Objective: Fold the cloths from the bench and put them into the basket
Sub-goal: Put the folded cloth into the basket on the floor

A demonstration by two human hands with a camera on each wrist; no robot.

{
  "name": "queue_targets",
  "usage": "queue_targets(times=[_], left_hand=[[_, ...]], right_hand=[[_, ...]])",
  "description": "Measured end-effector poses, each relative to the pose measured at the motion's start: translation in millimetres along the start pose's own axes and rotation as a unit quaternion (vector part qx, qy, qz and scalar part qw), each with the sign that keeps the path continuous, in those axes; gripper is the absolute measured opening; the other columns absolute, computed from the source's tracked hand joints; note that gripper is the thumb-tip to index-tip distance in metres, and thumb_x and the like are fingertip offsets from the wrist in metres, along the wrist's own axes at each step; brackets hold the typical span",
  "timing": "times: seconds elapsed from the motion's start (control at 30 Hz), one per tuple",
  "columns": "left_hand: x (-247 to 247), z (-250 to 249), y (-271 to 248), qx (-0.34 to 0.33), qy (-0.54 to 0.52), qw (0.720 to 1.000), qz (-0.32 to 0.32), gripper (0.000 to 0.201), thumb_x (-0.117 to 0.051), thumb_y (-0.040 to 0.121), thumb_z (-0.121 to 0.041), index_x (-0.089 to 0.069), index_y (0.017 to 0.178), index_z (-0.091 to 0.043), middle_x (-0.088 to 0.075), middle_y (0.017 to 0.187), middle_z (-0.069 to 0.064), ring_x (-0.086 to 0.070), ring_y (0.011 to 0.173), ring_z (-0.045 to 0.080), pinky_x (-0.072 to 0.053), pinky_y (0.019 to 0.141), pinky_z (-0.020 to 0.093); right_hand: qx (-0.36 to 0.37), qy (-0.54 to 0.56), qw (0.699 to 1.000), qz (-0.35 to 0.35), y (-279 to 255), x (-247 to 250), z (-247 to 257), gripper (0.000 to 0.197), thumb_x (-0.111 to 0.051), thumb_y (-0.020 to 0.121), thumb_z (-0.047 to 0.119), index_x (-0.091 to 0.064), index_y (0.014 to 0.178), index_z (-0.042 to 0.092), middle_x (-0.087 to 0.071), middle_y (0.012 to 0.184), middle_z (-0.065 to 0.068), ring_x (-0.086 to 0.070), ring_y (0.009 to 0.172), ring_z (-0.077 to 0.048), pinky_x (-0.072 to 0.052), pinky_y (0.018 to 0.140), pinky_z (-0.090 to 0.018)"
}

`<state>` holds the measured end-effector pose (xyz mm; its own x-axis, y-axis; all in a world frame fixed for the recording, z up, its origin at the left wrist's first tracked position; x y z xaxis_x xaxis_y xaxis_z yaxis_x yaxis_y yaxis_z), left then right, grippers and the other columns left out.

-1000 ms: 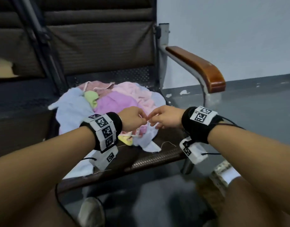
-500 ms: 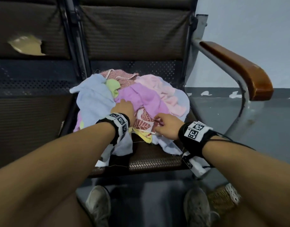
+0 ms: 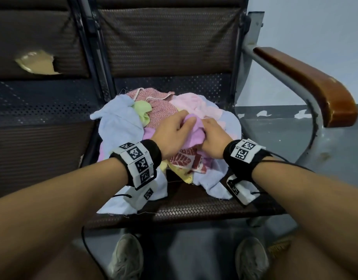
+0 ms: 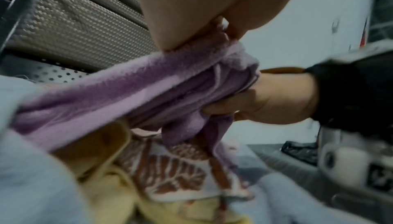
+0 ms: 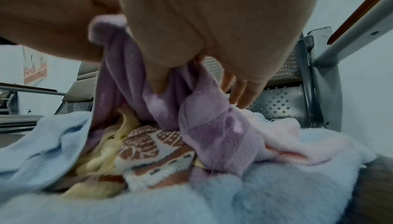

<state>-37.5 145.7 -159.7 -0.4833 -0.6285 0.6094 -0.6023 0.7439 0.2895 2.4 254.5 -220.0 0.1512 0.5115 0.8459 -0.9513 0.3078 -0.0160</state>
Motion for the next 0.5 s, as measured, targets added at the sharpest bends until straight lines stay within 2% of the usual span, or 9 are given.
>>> queue_targets(times=[0.07, 0.1, 0.13, 0.2, 0.23, 0.3, 0.33, 0.4, 0.5], left_hand=[[-0.8, -5.8, -1.0, 0.004, -0.062, 0.998, 0.018, 0.024, -0.051, 0.102, -0.033, -0.057, 0.087, -0.015, -0.061, 0.077, 0.000, -0.055, 0.069, 0.014, -0.046, 0.064, 0.034], [-2.2, -3.4, -1.2, 0.015, -0.084, 0.996, 0.037, 0.020, -0.058, 0.097, -0.037, -0.056, 0.091, -0.019, -0.063, 0.079, -0.006, -0.058, 0.069, 0.008, -0.048, 0.063, 0.029], [-2.7, 2.7, -0.7, 0.028, -0.072, 0.995, 0.056, 0.025, -0.065, 0.090, -0.045, -0.055, 0.096, -0.023, -0.064, 0.084, -0.009, -0.060, 0.072, 0.004, -0.049, 0.062, 0.025], [-3.2, 21.5, -0.7, 0.039, 0.073, 0.992, 0.093, 0.044, -0.075, 0.076, -0.051, -0.050, 0.103, -0.026, -0.062, 0.088, -0.011, -0.058, 0.073, 0.005, -0.043, 0.057, 0.023], [-2.8, 32.4, -1.6, 0.046, 0.165, 0.980, 0.104, 0.041, -0.075, 0.078, -0.046, -0.051, 0.104, -0.026, -0.060, 0.086, -0.011, -0.055, 0.071, 0.006, -0.038, 0.056, 0.023], [2.9, 52.2, -1.9, 0.087, 0.265, 0.955, 0.103, 0.016, -0.065, 0.089, -0.033, -0.060, 0.098, -0.022, -0.058, 0.076, -0.009, -0.051, 0.064, 0.006, -0.033, 0.052, 0.022], [7.6, 57.5, -1.4, 0.114, 0.259, 0.955, 0.088, 0.012, -0.059, 0.093, -0.031, -0.062, 0.088, -0.020, -0.057, 0.070, -0.007, -0.052, 0.061, 0.008, -0.032, 0.050, 0.022], [16.1, 52.4, 2.2, 0.138, 0.188, 0.972, 0.032, 0.030, -0.049, 0.097, -0.025, -0.057, 0.069, -0.018, -0.055, 0.063, -0.002, -0.051, 0.058, 0.016, -0.031, 0.049, 0.024], [15.3, 19.1, 10.1, 0.117, 0.025, 0.992, -0.027, 0.038, -0.042, 0.097, -0.015, -0.056, 0.062, -0.017, -0.056, 0.059, -0.003, -0.051, 0.060, 0.020, -0.039, 0.053, 0.027]], right_hand=[[0.004, 0.011, 1.000, -0.014, -1.0, 7.1, 6.4, 0.017, -0.060, 0.088, 0.014, -0.064, 0.102, 0.022, -0.064, 0.093, 0.004, -0.063, 0.088, -0.021, -0.055, 0.082, -0.039], [-0.013, 0.052, 0.998, -0.031, -2.9, 14.2, 4.2, 0.013, -0.056, 0.090, 0.015, -0.064, 0.097, 0.023, -0.065, 0.086, 0.007, -0.065, 0.083, -0.020, -0.055, 0.076, -0.035], [-0.033, 0.109, 0.992, -0.055, -5.0, 23.3, -0.8, 0.015, -0.052, 0.090, 0.015, -0.064, 0.094, 0.023, -0.067, 0.084, 0.007, -0.066, 0.081, -0.020, -0.055, 0.074, -0.033], [-0.052, 0.186, 0.972, -0.133, -11.0, 49.2, -12.4, 0.019, -0.045, 0.082, 0.018, -0.062, 0.088, 0.025, -0.067, 0.084, 0.005, -0.065, 0.082, -0.020, -0.053, 0.073, -0.034], [-0.056, 0.196, 0.964, -0.171, -15.4, 62.5, -17.8, 0.017, -0.043, 0.078, 0.021, -0.058, 0.083, 0.026, -0.065, 0.082, 0.006, -0.062, 0.080, -0.020, -0.050, 0.071, -0.034], [-0.078, 0.210, 0.948, -0.226, -25.3, 80.4, -31.7, 0.010, -0.042, 0.073, 0.024, -0.050, 0.078, 0.026, -0.061, 0.077, 0.006, -0.058, 0.074, -0.020, -0.046, 0.064, -0.034], [-0.092, 0.214, 0.941, -0.245, -30.3, 85.4, -40.1, 0.009, -0.043, 0.072, 0.025, -0.047, 0.078, 0.027, -0.060, 0.076, 0.005, -0.057, 0.071, -0.019, -0.046, 0.062, -0.034], [-0.119, 0.215, 0.933, -0.264, -40.0, 90.3, -55.8, 0.017, -0.046, 0.070, 0.023, -0.044, 0.084, 0.031, -0.059, 0.078, 0.005, -0.057, 0.071, -0.019, -0.048, 0.062, -0.034], [-0.145, 0.199, 0.945, -0.216, -48.1, 80.9, -70.9, 0.041, -0.056, 0.071, 0.019, -0.047, 0.106, 0.038, -0.065, 0.090, 0.002, -0.065, 0.080, -0.025, -0.057, 0.071, -0.038]])
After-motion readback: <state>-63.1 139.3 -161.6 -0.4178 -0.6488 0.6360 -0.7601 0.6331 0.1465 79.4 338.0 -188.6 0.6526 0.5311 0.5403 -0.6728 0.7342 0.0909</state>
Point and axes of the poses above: each hand's wrist, its own y-axis towards the middle knuckle, its own x-axis out of the back of the hand, z = x × y, the point moved 10 cm from there along y, towards the middle knuckle
